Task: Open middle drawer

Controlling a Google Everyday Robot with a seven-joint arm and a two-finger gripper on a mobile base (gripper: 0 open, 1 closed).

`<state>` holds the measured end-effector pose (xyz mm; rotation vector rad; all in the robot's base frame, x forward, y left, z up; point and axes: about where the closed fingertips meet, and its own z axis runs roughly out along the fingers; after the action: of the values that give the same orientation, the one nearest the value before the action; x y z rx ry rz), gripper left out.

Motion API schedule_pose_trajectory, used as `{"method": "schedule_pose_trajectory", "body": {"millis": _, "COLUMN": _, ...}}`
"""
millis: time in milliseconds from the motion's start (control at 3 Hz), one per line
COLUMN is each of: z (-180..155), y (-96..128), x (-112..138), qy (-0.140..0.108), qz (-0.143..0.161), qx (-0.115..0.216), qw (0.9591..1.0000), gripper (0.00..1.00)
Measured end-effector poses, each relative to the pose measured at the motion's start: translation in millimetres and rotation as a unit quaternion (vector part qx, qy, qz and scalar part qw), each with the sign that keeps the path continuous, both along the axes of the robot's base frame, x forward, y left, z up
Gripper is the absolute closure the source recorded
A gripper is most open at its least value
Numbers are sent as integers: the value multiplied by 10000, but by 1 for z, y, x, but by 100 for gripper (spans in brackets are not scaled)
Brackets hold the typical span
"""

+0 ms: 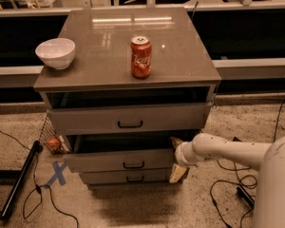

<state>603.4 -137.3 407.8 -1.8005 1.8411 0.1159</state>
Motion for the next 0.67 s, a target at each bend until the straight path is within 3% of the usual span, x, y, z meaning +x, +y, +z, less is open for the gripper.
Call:
{"method": "schedule_pose_trajectory", "body": {"millis": 333, "z": 7, "y": -1, "x": 1, "qy": 22, "qz": 72, "qx": -166, "qw": 9998, "gripper": 2}}
{"method": "schedule_pose_trajectory", "body": {"millis": 667, "z": 9, "y": -2, "x": -5, "qy": 292, "qz": 259, "qx": -411, "qw": 9984, "gripper": 11}}
